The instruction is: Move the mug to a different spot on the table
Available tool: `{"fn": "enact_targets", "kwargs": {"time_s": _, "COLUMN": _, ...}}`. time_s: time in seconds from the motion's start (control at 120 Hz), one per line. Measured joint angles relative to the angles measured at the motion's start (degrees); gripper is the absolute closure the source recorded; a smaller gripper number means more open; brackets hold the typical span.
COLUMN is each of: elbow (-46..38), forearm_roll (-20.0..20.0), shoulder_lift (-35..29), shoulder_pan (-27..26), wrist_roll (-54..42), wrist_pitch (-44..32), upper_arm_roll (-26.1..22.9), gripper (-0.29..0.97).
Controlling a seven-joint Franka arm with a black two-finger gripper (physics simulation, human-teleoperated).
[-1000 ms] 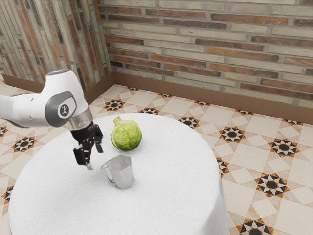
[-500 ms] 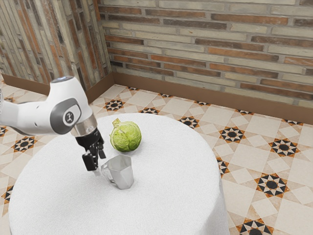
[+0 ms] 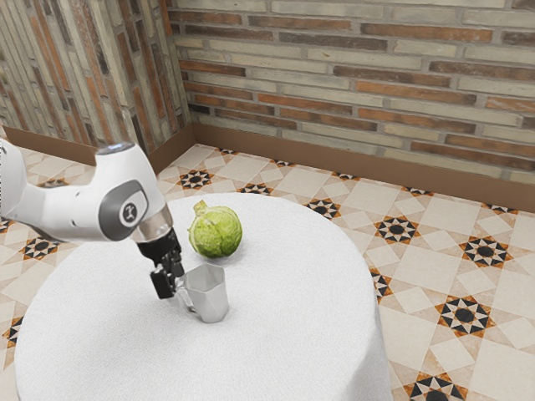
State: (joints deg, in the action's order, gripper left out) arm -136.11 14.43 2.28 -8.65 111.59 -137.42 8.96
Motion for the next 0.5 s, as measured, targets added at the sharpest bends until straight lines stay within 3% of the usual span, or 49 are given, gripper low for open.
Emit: {"fn": "enact_targets", "kwargs": {"time_s": 0.5, "elbow": 0.2, "forearm_roll": 0.7, "shoulder_lift": 1.9, "shoulder_pan": -0.6, "wrist_roll": 0.0, "wrist_pitch": -2.6, "upper_arm_roll": -0.2, "gripper": 0.0}}
